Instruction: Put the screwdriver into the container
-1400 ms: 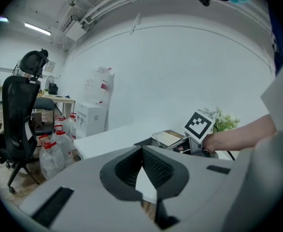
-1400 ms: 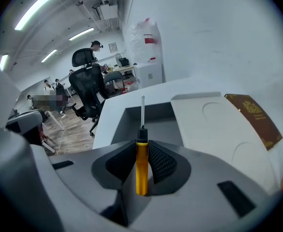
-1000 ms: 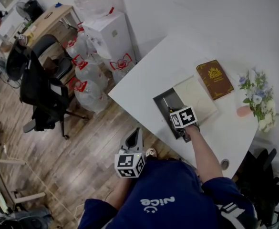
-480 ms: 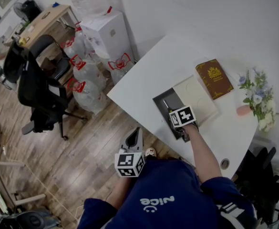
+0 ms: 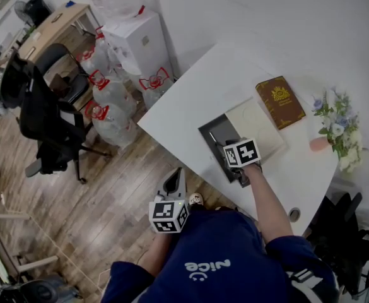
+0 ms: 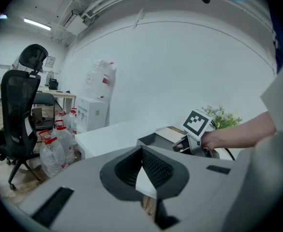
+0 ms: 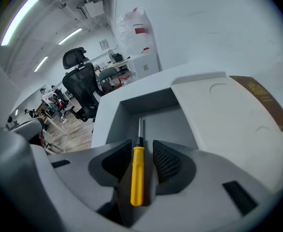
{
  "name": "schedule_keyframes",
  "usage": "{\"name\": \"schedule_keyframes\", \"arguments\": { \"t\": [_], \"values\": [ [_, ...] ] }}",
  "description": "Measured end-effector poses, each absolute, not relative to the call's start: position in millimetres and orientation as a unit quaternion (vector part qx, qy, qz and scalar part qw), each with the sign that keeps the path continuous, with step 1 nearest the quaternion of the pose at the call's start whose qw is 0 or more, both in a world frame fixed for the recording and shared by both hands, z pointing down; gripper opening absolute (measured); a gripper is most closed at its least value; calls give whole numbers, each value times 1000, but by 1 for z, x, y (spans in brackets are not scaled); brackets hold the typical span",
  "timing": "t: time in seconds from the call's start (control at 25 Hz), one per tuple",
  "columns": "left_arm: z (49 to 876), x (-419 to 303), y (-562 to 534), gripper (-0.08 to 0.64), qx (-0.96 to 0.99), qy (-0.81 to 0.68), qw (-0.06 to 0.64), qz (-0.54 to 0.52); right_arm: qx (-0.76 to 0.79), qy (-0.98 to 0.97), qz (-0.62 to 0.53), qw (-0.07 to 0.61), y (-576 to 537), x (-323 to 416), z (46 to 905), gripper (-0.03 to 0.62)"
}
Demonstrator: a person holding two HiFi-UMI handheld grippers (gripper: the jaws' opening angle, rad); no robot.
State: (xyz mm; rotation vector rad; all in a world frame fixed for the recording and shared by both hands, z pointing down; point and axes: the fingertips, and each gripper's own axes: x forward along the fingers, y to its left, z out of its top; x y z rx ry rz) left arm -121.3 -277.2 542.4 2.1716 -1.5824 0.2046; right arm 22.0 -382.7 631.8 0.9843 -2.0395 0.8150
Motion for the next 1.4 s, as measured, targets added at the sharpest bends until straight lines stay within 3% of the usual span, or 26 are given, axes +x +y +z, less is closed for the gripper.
{"name": "schedule_keyframes", "arguments": {
  "t": [0.4,0.6,0.96,1.4],
  "values": [
    [526,-110,-275,17,798,-561,206,71,425,-822,285,251,-380,38,566,144],
    [511,-95,-268,17,810,-550,193,64,466,-840,208,181,-366,57,514,112],
    [482,-67,-250,17,830,-530,169,49,514,-841,132,108,-308,99,463,112],
    [475,-29,-221,17,850,-502,152,49,557,-813,134,98,-224,144,482,112]
  ]
}}
